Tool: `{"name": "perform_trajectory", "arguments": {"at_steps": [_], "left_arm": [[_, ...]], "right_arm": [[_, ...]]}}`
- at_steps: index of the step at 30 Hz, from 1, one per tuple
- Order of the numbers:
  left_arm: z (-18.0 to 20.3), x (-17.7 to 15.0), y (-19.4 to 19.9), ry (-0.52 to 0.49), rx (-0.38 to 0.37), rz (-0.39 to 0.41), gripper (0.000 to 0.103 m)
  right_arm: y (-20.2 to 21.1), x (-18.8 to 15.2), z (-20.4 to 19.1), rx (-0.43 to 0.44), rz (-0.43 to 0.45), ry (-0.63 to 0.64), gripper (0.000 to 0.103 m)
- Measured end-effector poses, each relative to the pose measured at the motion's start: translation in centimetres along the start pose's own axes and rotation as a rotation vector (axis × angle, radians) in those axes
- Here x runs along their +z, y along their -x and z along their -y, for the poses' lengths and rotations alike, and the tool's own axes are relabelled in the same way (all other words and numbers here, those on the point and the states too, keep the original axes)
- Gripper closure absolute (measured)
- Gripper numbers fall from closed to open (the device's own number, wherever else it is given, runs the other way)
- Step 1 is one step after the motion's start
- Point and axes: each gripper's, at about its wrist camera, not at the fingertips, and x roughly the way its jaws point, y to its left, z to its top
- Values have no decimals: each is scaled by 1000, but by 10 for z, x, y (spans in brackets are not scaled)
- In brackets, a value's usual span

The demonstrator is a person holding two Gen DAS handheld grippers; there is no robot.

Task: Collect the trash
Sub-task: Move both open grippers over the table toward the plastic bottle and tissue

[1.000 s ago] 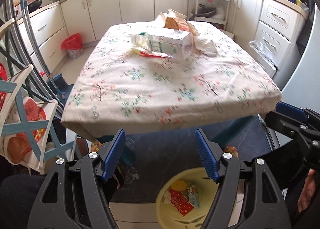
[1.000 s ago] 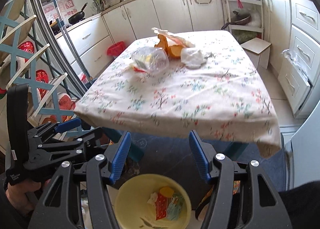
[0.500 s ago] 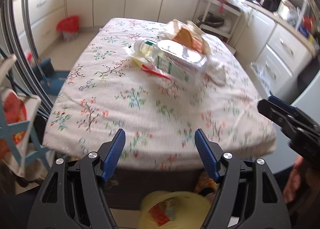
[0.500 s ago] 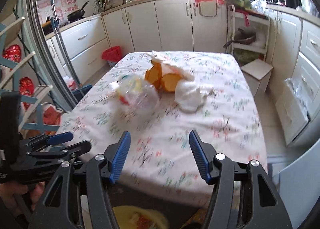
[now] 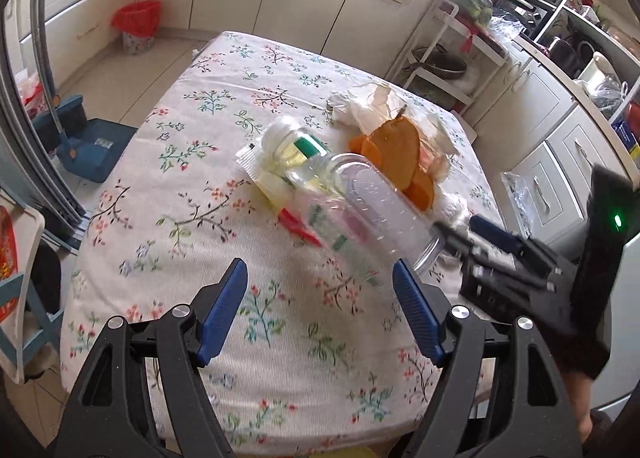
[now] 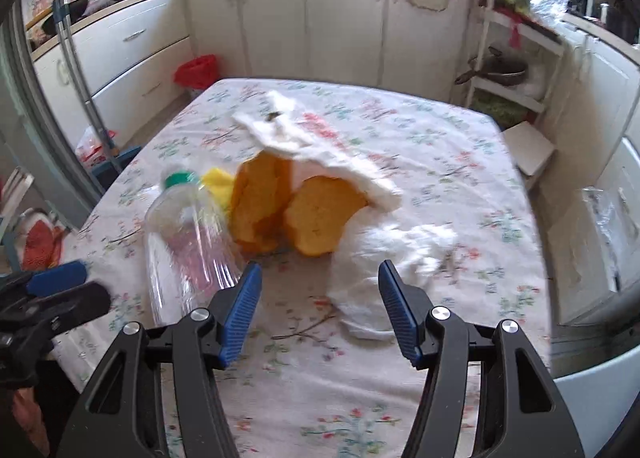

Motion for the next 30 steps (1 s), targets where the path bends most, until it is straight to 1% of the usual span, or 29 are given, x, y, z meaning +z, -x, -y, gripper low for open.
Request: {"name": "perform_trajectory", "arguments": {"at_steps": [2,4,7,11,14,17,21,24,26,27,28,29,30], "left_arm": [[-3,9,-8,6,10,-13,31],[-7,16,-11,14,34,-10,30],[-13,23,-13,26,49,-6,29],[-7,27,-14,-14,60,5,28],[6,27,-16,-78,84,14,27],[21,27,-22,-135,114,19,27],[38,27,-31,-206,166,25,27],[41,29,-40,-217,194,16,27],[40,31,-44,-211,201,13,27],[39,32,-45,-210,201,14,29],[38,34,-46,-208,199,13,35],[38,35,-48,-206,192,10,37],[37,36,-49,-204,184,5,45]], "right_arm": [[0,-1,-13,95,-15,42,44],[4,-3,-22,108,-8,82,44],[11,-2,-9,118,8,37,44],[23,-1,25,81,62,-51,43],[28,-3,49,52,73,-119,43],[27,-3,63,28,71,-158,40],[19,-1,73,20,44,-189,40],[12,0,84,19,28,-212,40],[10,0,88,17,26,-221,40],[9,1,89,17,25,-221,40],[7,1,89,18,22,-219,40],[4,2,88,18,16,-217,40],[2,3,87,20,11,-212,40]]}}
